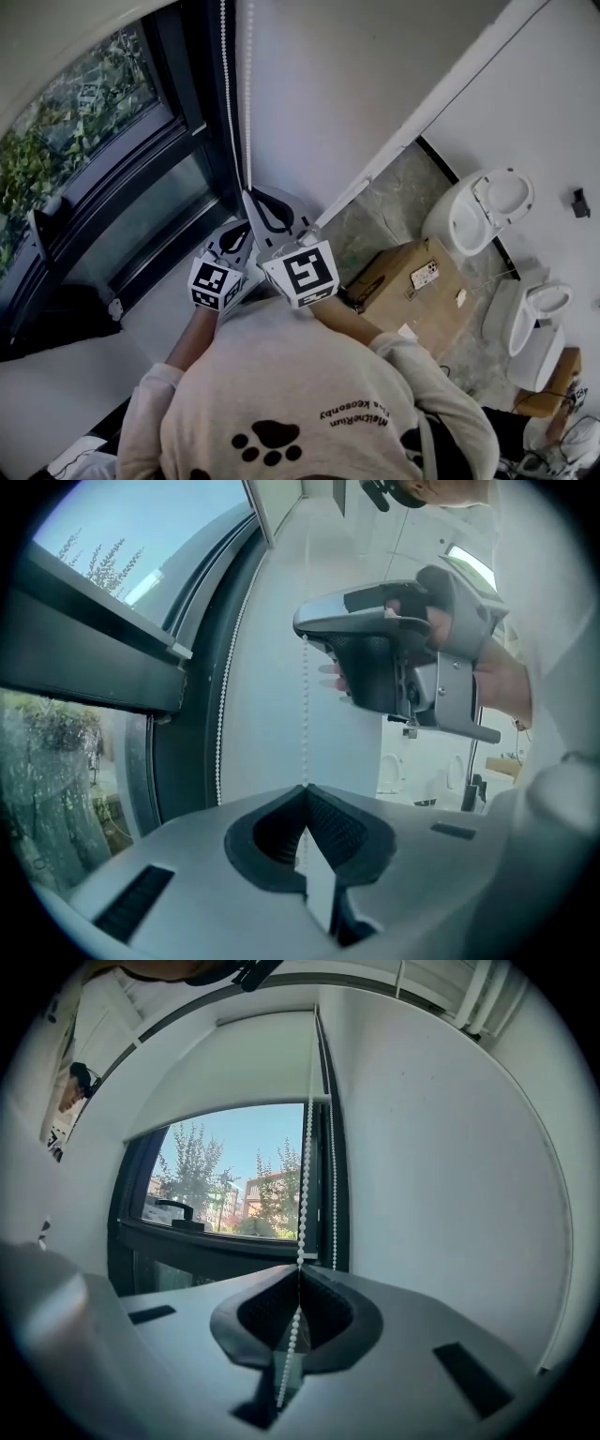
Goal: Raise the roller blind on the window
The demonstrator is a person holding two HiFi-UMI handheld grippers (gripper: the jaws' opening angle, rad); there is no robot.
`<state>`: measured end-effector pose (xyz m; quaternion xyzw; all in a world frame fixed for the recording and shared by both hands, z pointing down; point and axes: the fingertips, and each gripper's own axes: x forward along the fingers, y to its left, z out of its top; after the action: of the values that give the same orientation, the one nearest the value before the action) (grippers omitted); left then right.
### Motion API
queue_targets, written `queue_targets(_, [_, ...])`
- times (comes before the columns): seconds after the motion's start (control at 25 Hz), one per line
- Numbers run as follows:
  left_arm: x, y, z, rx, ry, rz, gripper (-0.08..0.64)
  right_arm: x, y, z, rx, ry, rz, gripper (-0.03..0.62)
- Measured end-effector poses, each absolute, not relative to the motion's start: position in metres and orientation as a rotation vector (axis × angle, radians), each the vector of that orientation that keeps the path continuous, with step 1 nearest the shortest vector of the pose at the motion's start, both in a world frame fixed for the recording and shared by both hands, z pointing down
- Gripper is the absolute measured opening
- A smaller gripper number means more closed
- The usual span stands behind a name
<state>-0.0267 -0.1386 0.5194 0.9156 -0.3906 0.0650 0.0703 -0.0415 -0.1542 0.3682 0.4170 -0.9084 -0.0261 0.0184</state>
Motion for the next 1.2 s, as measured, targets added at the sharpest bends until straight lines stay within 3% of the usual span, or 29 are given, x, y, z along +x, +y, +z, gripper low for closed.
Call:
queue_targets(1.0, [-0.029,-0.122,0.505,2.790,-1.148,0.208,0.010,-0.040,-0.148,0.375,1.301,-2.831,-0.069,0.011])
queue_targets(1.2, [-0.042,-0.121,0.480,2.752,-1.173,0.128,0.058,-0.042,-0.149,0.376,1.301,-2.832,-0.067,0.011])
